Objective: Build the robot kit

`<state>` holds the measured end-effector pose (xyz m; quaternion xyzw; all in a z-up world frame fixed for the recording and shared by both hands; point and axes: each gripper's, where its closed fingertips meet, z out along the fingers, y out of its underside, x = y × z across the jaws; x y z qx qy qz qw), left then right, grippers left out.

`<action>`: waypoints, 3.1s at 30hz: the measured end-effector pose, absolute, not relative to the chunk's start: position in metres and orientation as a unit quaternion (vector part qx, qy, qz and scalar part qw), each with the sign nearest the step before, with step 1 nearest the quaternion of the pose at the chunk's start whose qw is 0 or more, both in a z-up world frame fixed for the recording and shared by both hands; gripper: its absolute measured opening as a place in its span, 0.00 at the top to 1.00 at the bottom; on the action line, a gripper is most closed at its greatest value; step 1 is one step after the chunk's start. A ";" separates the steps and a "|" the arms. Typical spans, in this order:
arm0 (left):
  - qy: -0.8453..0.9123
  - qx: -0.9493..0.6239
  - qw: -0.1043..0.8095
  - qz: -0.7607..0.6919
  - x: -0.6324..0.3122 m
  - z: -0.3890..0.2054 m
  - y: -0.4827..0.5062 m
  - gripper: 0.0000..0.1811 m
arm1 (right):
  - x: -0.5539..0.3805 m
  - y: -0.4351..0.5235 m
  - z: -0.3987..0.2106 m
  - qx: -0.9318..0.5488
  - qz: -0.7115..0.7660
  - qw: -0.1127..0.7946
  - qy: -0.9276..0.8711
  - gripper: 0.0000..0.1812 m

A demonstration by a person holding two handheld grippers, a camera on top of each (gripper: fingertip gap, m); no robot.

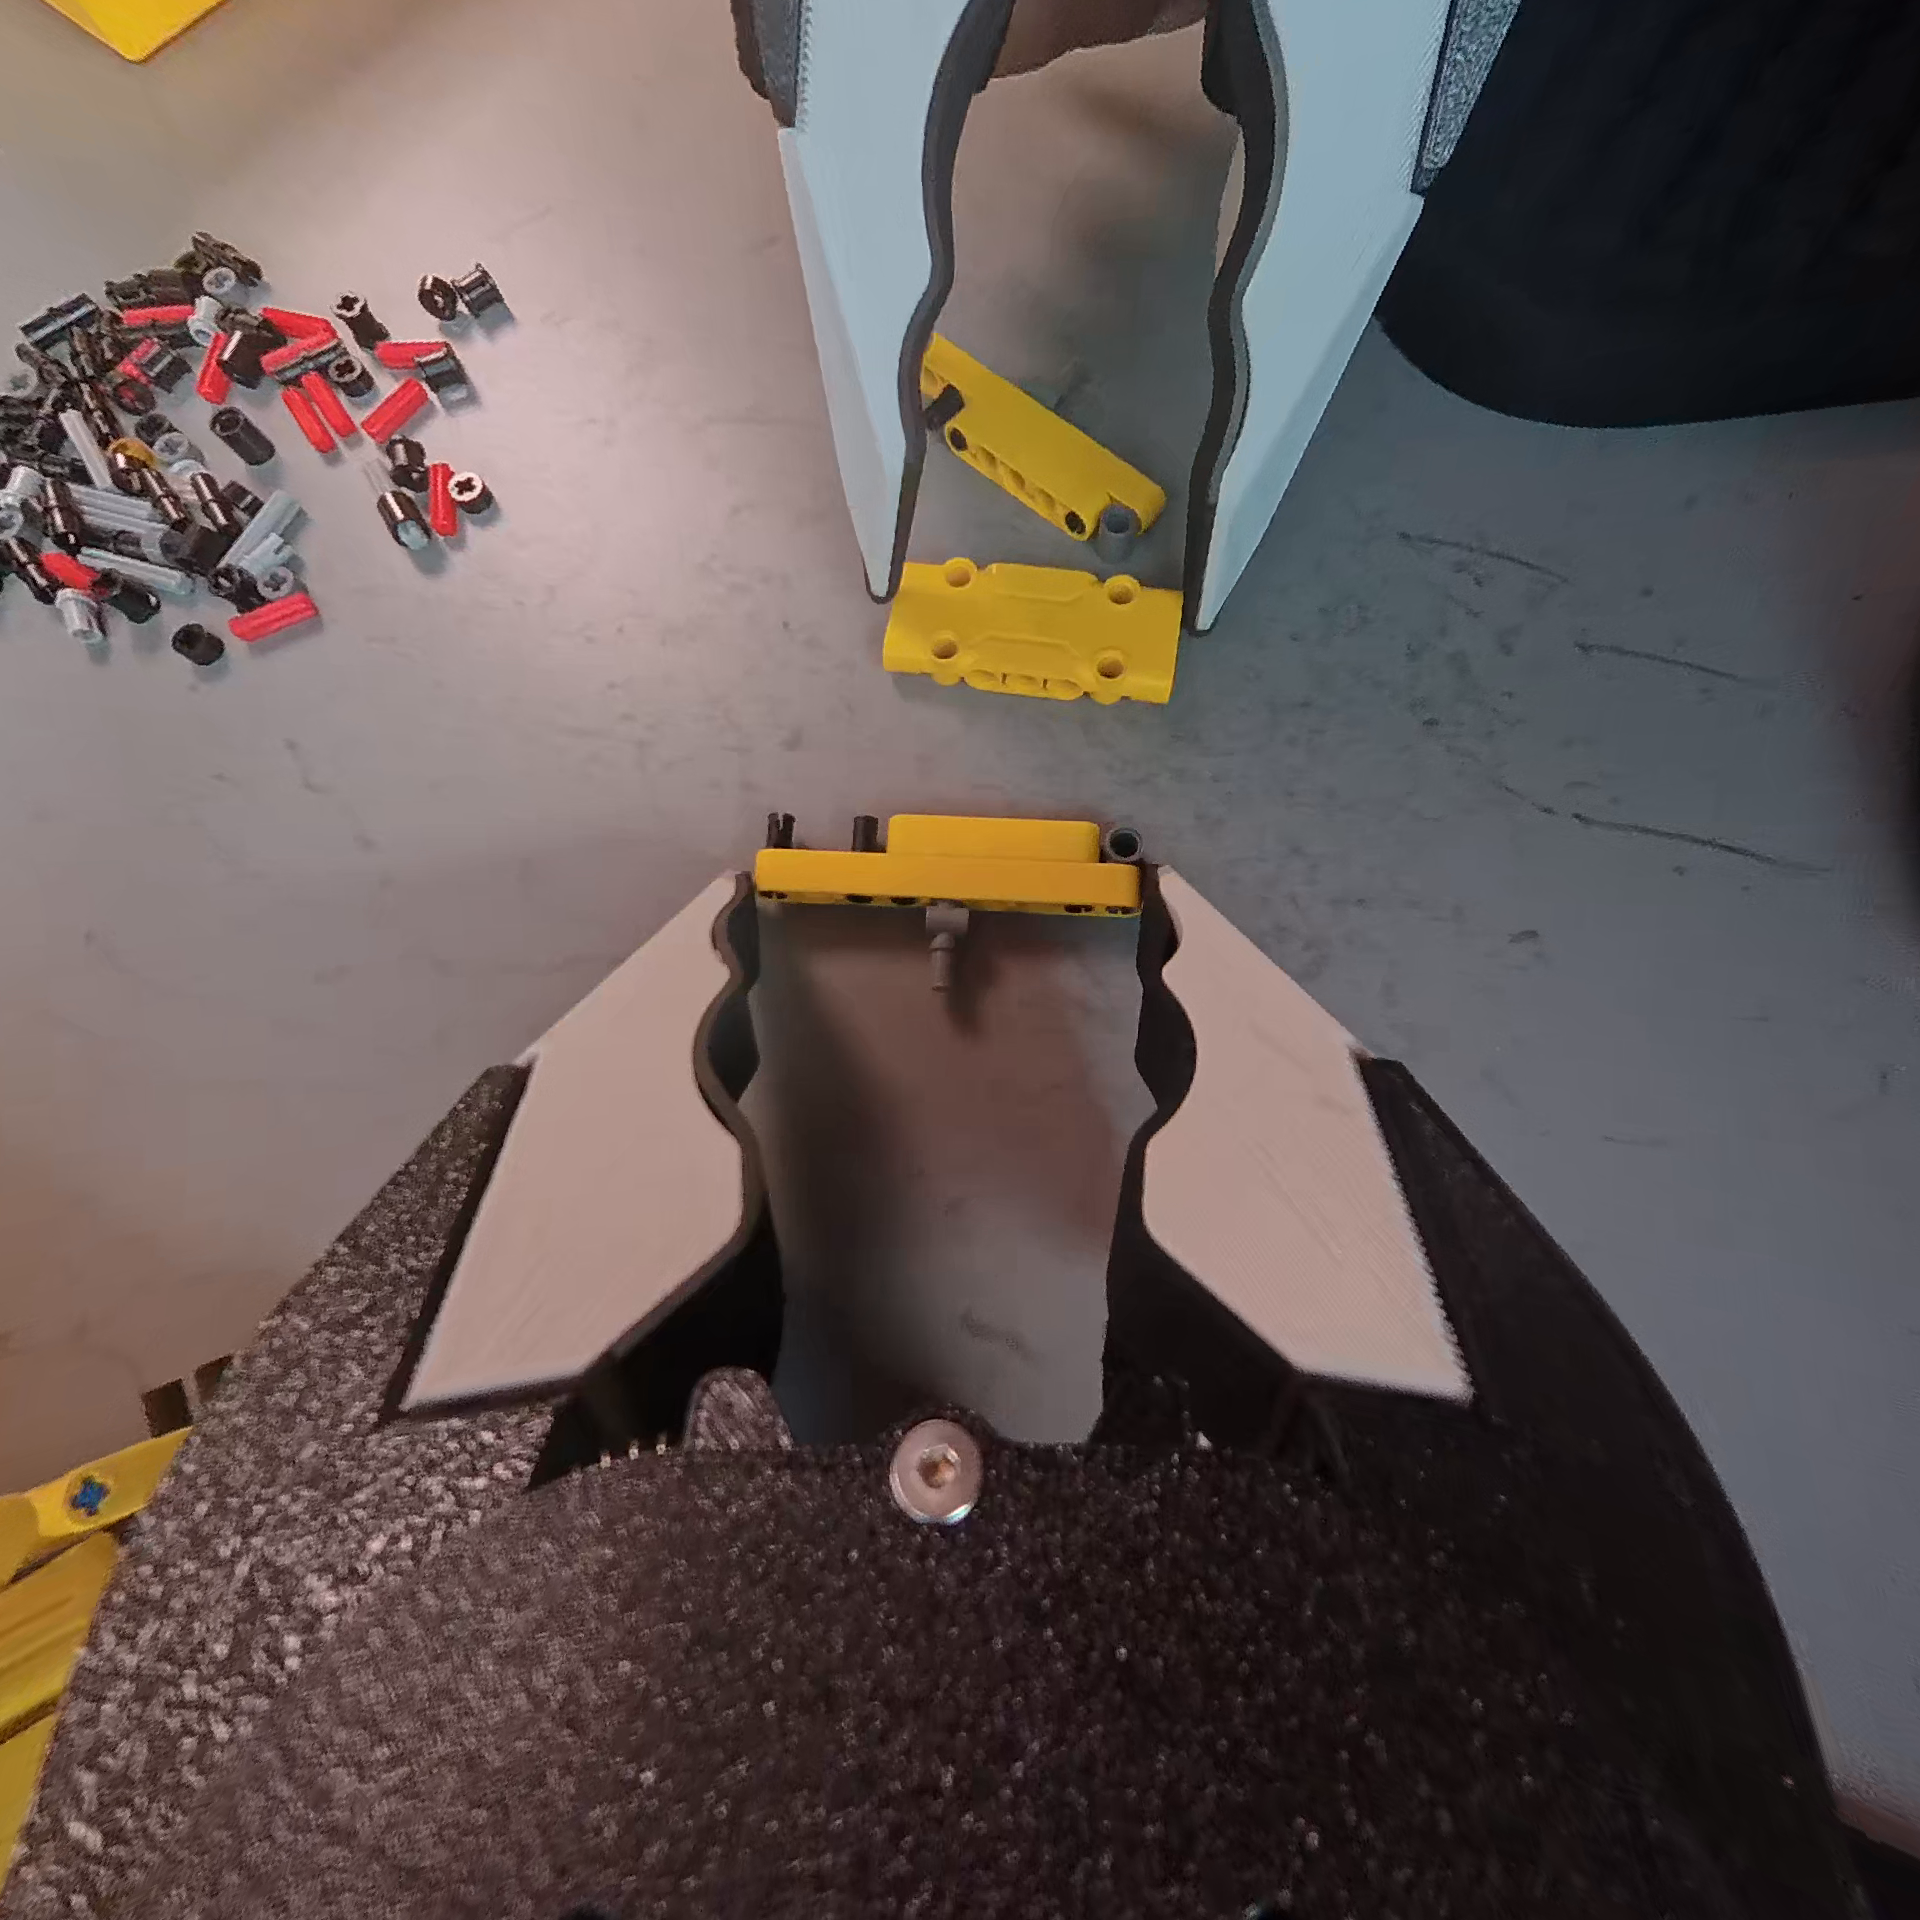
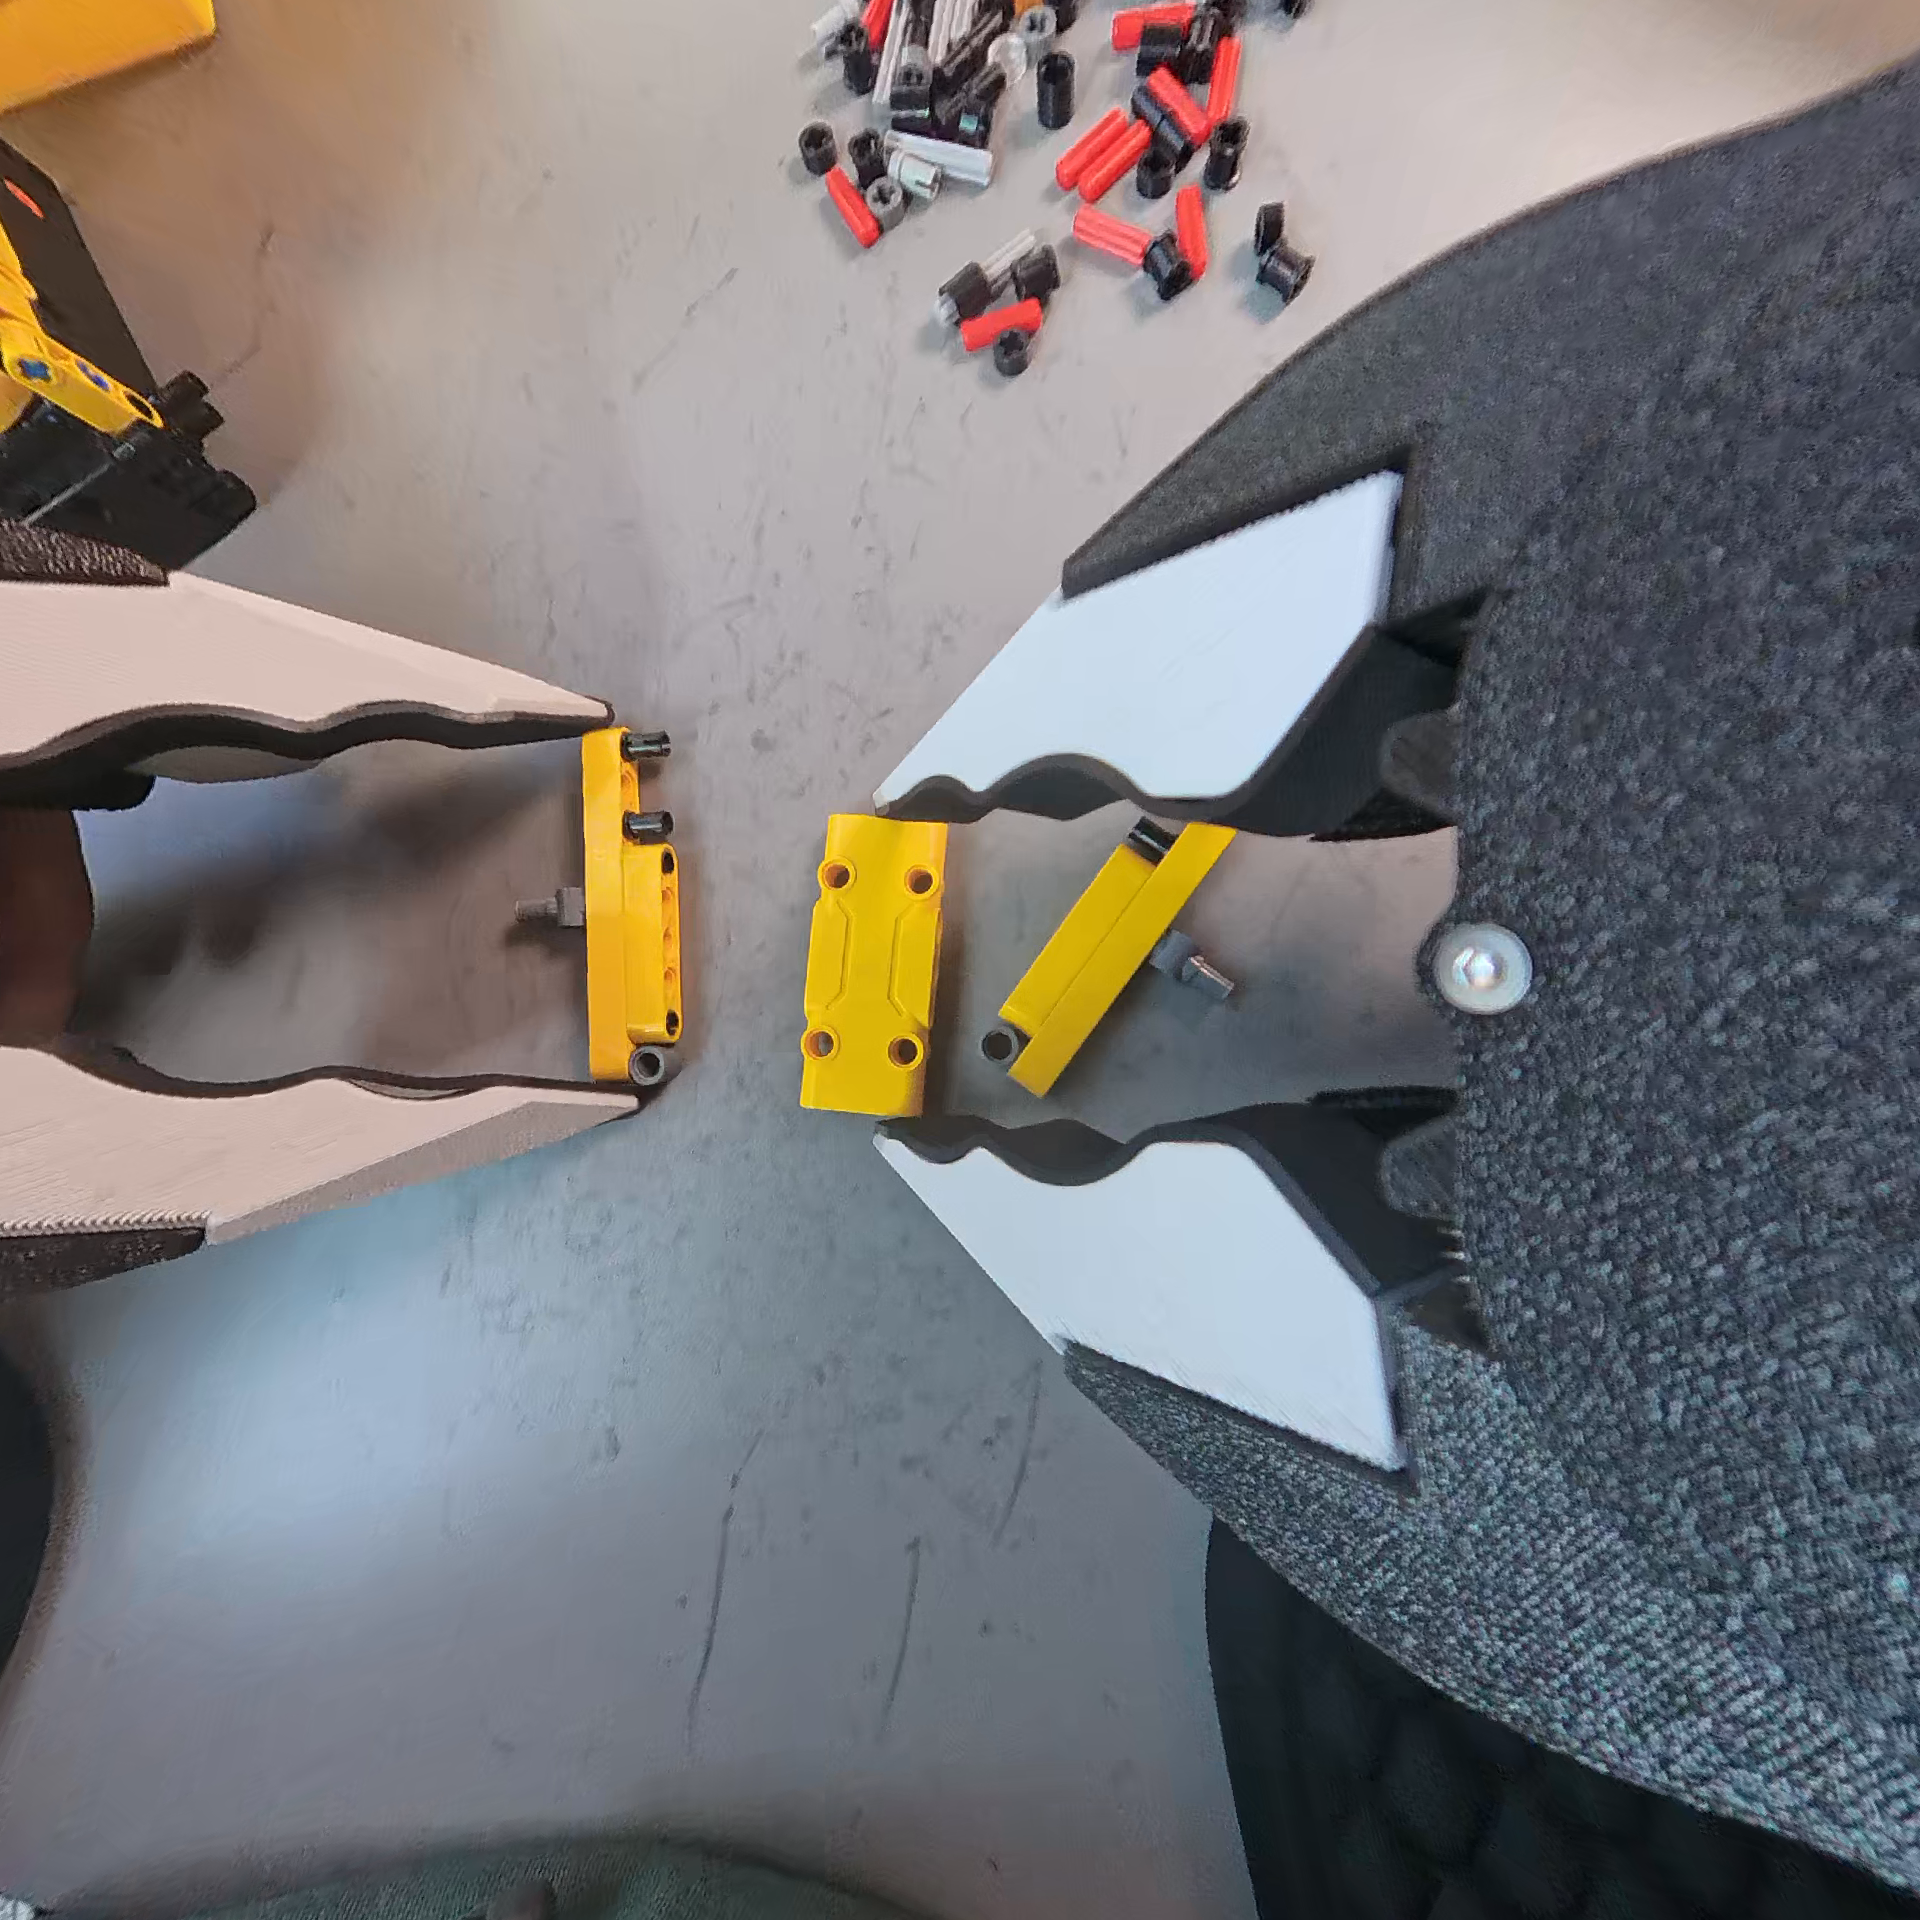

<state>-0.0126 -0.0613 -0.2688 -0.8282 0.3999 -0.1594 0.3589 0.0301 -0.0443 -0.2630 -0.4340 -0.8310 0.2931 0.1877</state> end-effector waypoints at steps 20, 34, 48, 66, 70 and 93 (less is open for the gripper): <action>0.412 -0.821 0.348 -0.190 -0.001 -0.268 -0.072 0.60 | 0.021 -0.047 -0.264 -0.413 0.297 0.209 -0.836 0.69; 0.400 -0.790 0.439 -0.151 -0.006 -0.237 -0.058 0.60 | 0.004 -0.036 -0.226 -0.494 0.422 0.203 -0.733 0.66; 0.440 -0.726 0.524 -0.064 0.007 -0.206 -0.055 0.60 | -0.013 -0.051 -0.207 -0.554 0.551 0.093 -0.618 0.80; 0.341 -0.718 0.517 -0.318 0.002 -0.172 -0.075 0.80 | -0.017 -0.065 -0.191 -0.265 0.339 0.475 -0.767 0.96; 0.397 -0.724 0.522 -0.214 0.002 -0.186 -0.074 0.90 | -0.020 -0.066 -0.193 -0.233 0.308 0.510 -0.768 0.96; 0.492 -0.751 0.421 -0.127 0.004 -0.246 -0.085 0.80 | 0.027 -0.042 -0.256 -0.417 0.292 0.196 -0.838 0.63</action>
